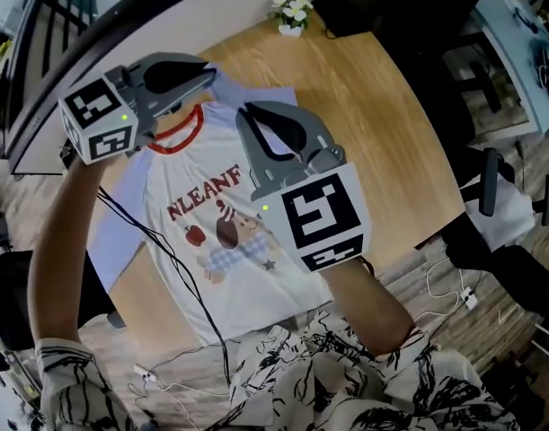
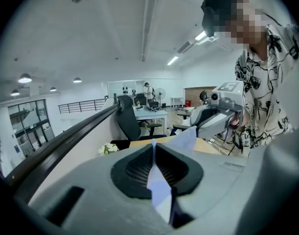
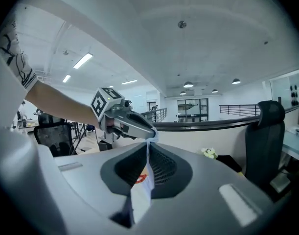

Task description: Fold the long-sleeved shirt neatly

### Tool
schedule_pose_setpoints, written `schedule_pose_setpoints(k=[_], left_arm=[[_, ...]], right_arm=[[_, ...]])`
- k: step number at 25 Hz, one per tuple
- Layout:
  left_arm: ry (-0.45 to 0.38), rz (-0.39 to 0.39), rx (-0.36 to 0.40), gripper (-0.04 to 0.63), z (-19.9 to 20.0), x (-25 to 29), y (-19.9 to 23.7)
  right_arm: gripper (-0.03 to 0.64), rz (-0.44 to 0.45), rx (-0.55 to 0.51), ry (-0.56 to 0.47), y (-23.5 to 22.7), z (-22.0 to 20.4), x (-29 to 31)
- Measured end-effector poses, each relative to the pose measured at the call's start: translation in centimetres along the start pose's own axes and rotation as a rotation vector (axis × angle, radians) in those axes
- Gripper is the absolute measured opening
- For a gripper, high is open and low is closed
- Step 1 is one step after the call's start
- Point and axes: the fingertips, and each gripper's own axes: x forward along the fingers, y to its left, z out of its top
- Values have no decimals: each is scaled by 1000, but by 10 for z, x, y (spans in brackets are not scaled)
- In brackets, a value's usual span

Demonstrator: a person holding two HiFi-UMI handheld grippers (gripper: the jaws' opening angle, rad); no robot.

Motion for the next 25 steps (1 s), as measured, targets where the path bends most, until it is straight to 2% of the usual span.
schedule_pose_setpoints(k=[4,8,12,19,25], left_arm=[[19,16,-37,28,-48,-48,2],[84,51,-46,29,-104,-75,0],[165,45,-25,29,-163,-94,-4],[216,65,-122,32,-261,-110,-6],[259,69,-155,35,-328,-117,1]], right_arm=[[28,-1,-38,15,62,-15,34],[28,16,-67,74,108,-52,66],[28,30,-71,146,138,-94,93],[29,71,-17,274,189,-164,131],[32,63,-71,358,223,-210,171]])
